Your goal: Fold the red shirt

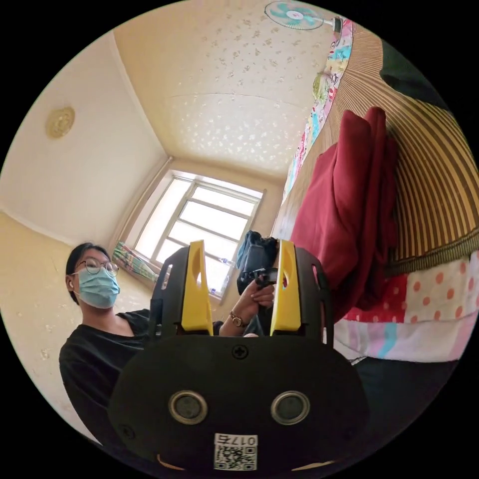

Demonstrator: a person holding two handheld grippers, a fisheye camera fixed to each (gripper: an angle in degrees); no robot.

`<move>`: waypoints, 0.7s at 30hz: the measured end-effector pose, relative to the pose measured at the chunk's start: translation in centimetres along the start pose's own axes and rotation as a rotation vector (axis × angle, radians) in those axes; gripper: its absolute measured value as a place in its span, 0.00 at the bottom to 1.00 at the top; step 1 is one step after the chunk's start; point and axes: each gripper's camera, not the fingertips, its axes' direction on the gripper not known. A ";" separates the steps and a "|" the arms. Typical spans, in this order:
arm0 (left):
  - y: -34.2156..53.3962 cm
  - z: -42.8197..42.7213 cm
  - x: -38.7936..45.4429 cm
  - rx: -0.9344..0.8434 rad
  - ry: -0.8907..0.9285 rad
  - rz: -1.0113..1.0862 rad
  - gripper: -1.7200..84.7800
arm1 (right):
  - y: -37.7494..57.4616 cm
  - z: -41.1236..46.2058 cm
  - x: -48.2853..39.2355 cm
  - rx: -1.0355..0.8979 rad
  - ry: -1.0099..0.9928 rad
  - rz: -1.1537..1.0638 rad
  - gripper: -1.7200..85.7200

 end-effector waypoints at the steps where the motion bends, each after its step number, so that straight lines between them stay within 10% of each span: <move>1: 0.1 -0.6 -1.0 -0.015 0.057 -0.006 0.13 | 0.7 -0.6 -1.0 0.006 0.017 0.000 0.25; 21: 1.5 3.2 4.1 -0.207 0.467 0.004 0.10 | 2.0 1.1 -1.8 0.022 0.177 0.309 0.31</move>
